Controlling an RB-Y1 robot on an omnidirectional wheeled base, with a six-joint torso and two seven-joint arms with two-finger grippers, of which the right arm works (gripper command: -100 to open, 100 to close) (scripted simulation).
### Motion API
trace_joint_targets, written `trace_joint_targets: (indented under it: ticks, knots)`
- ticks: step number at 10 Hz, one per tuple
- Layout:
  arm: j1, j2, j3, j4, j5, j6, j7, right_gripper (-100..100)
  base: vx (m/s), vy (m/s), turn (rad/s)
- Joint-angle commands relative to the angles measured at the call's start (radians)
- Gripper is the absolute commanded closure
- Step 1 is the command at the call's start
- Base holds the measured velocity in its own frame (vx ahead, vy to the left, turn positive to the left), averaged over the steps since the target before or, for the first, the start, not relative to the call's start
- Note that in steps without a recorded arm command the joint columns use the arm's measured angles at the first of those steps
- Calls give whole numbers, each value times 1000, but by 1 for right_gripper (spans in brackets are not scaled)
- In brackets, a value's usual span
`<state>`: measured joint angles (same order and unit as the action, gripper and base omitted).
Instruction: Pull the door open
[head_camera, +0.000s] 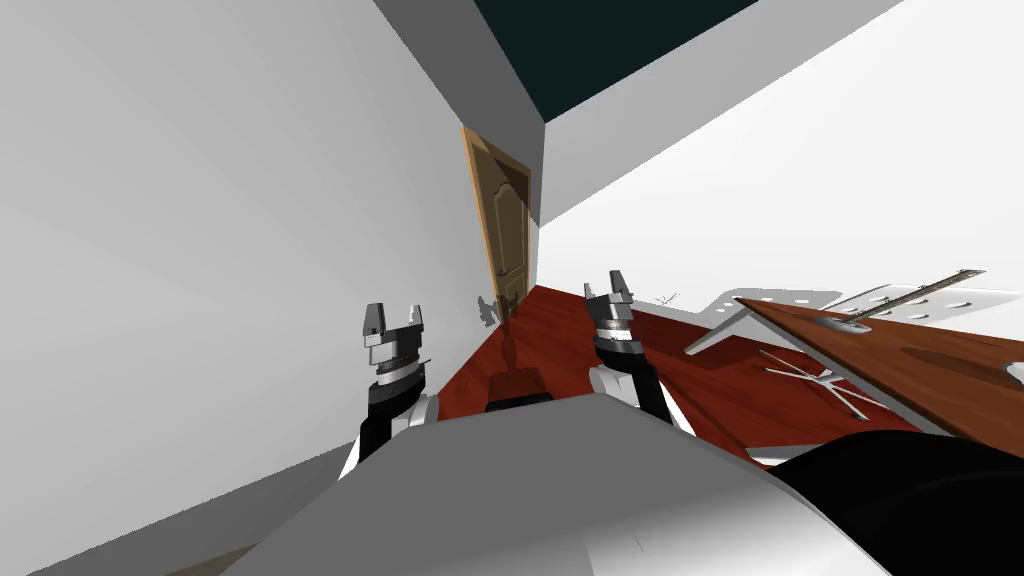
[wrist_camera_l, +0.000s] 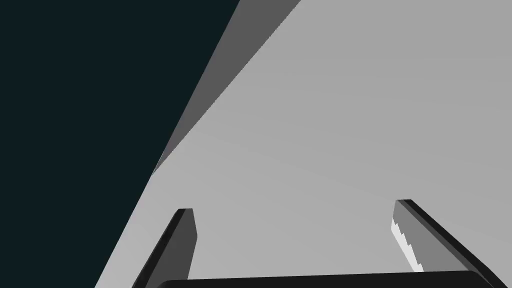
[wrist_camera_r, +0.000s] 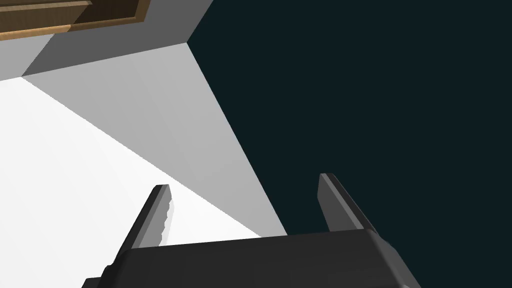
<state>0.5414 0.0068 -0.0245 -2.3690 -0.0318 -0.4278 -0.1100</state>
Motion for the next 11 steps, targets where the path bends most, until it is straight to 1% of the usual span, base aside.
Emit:
trace_joint_targets:
  ticks: [1, 2, 3, 4, 6, 11]
  knots:
    - [-14, -14, 3, 36, 0, -6, -3, -100, 72, -22, 101]
    - [-22, -21, 5, 55, 0, -10, -5, -100, 133, -34, 147]
    - [-35, -31, 8, 86, 0, -16, -7, -100, 145, -48, 151]
    - [-41, -36, 10, 100, 0, -18, -8, -100, 140, -44, 87]
    - [-64, -53, 15, 157, -1, -28, -13, -100, 134, -53, 117]
    - [-99, -78, 24, 245, -1, -44, -20, -100, 89, -33, 86]
